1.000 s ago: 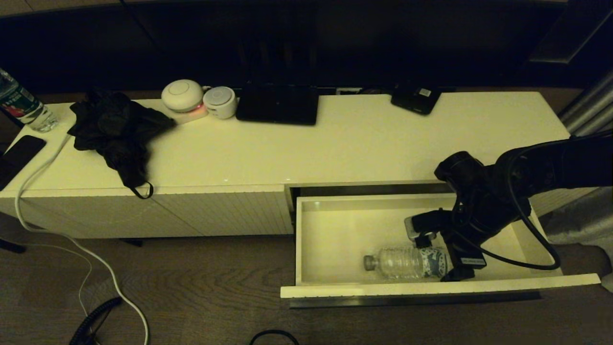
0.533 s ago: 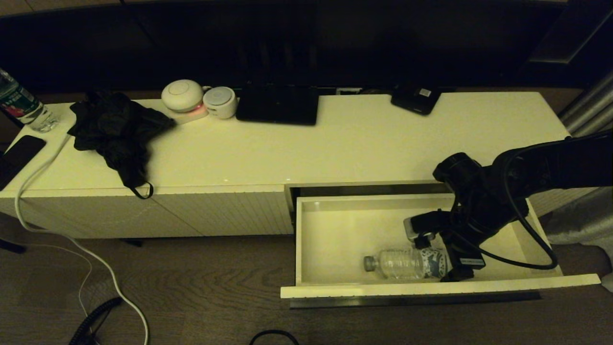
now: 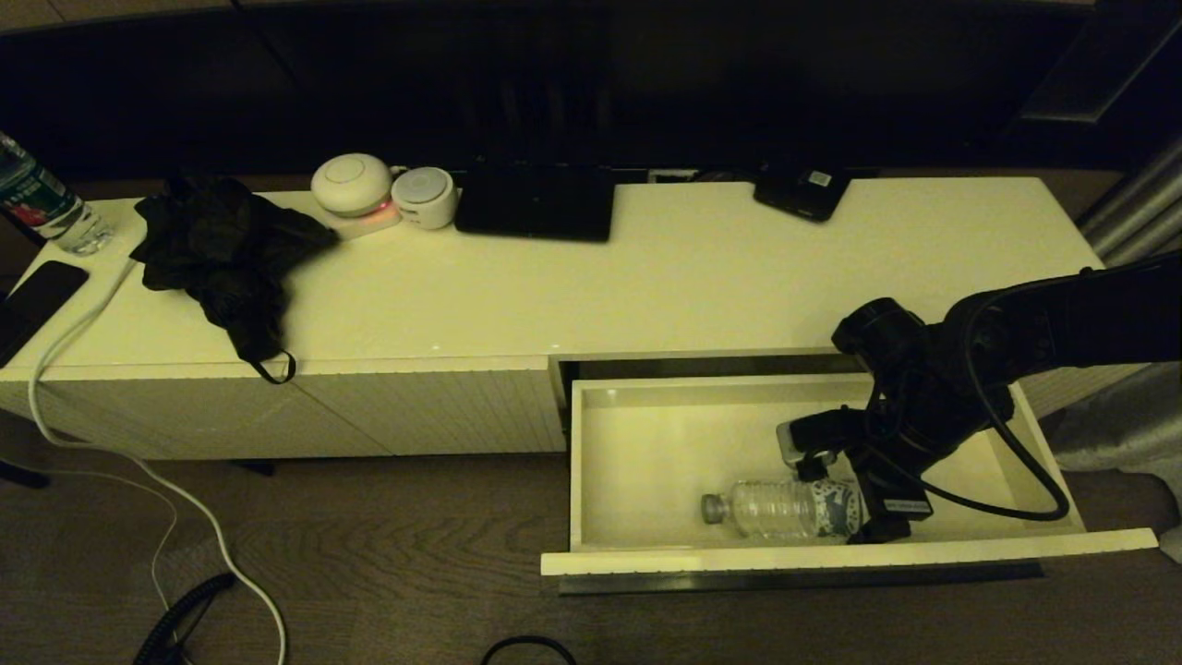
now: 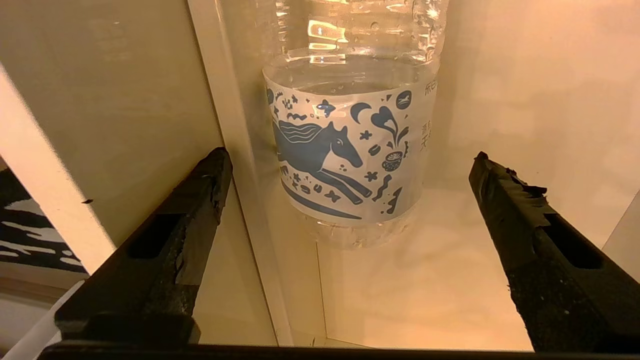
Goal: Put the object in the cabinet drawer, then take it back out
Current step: Take the mineral water out of the drawer and put it on the table
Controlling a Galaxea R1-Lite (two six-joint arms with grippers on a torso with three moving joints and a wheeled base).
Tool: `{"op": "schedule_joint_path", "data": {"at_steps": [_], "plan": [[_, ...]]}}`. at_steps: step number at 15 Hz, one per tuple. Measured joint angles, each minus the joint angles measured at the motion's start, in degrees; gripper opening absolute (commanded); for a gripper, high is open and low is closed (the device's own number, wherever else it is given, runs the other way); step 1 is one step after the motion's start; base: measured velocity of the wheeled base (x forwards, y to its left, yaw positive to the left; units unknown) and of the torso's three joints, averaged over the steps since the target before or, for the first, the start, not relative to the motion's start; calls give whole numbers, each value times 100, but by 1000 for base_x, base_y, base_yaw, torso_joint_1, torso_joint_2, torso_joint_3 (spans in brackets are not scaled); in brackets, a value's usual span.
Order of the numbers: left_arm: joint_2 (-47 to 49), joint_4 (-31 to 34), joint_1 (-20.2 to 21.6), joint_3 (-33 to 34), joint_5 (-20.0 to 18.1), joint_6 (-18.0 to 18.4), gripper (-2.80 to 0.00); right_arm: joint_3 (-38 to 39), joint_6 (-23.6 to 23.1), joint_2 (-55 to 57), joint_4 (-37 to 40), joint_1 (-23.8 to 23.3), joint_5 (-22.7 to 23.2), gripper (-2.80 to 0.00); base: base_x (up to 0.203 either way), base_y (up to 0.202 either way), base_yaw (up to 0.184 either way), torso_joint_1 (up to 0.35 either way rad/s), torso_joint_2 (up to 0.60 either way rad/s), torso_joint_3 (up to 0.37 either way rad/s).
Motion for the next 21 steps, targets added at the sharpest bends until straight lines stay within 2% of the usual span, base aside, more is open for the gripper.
{"op": "schedule_joint_path", "data": {"at_steps": [21], "plan": [[0,0,0,0,1,2,-280,-254,9,262,-38,-78,20,0,0,0,0,0,0,0]]}}
